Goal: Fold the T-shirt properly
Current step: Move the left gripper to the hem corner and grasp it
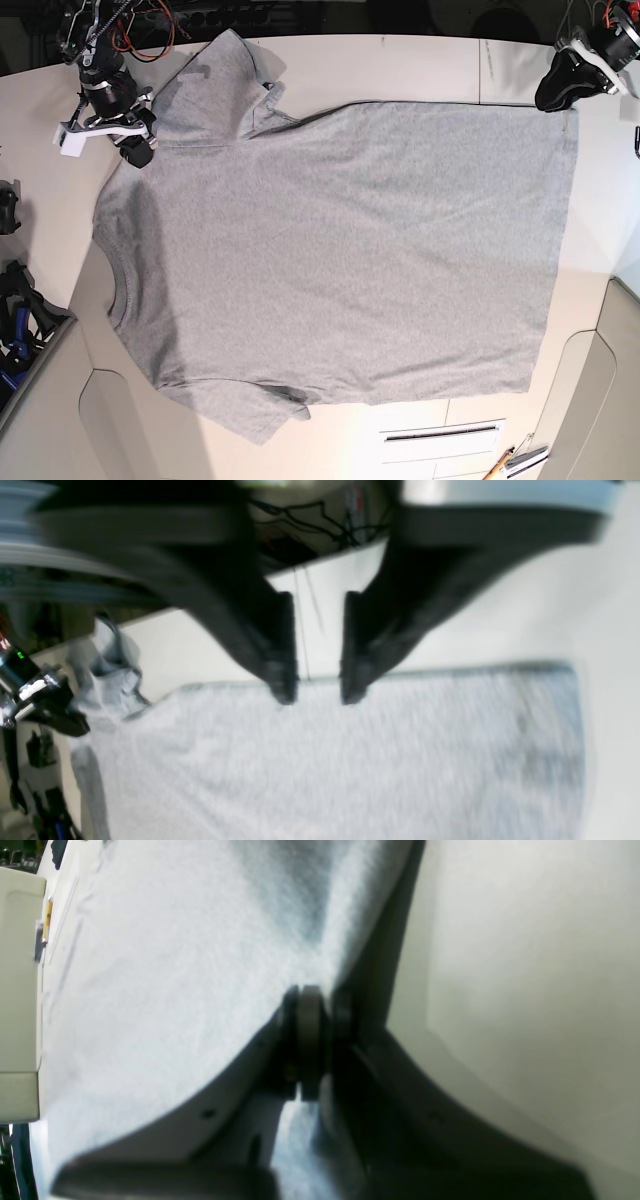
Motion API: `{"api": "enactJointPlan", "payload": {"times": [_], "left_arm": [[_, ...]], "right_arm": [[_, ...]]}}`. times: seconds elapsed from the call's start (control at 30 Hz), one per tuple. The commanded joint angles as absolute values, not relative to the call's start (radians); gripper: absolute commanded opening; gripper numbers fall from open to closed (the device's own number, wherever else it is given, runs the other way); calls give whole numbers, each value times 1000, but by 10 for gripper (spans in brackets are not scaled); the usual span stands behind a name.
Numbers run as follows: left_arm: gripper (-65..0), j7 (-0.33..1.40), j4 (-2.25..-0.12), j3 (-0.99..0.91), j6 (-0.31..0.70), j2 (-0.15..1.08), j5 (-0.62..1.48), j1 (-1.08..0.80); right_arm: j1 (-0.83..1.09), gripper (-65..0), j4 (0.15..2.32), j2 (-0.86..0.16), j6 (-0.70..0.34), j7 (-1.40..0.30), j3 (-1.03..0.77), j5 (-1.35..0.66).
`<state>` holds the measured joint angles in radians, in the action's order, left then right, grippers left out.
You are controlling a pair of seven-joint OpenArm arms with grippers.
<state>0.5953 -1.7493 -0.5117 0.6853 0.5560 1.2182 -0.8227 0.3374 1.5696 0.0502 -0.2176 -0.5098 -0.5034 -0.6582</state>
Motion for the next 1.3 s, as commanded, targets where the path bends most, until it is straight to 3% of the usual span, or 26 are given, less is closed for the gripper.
{"api": "enactJointPlan", "payload": {"times": [0.0,0.47,0.53,0.67,1.07,1.27], "left_arm": [[-403,577,-1760,-522,698,569,1225,-815],[-395,578,-1756,-526,698,585,974,-652],[-395,593,-1740,-534,643,599,975,-639],[-395,681,-1650,-578,579,612,1042,-587],[-395,796,-1208,-630,595,612,1292,-495],[-394,817,-1145,-619,617,612,1352,-485]], "right_arm": [[341,-650,1576,50,-209,-532,-503,-643],[341,-650,1576,50,-209,-532,-503,-643],[341,-650,1576,50,-209,-532,-503,-643],[341,-650,1576,50,-209,-532,-503,-643],[341,-650,1576,50,-209,-532,-503,-644],[341,-650,1576,51,-209,-532,-503,-643]]}}
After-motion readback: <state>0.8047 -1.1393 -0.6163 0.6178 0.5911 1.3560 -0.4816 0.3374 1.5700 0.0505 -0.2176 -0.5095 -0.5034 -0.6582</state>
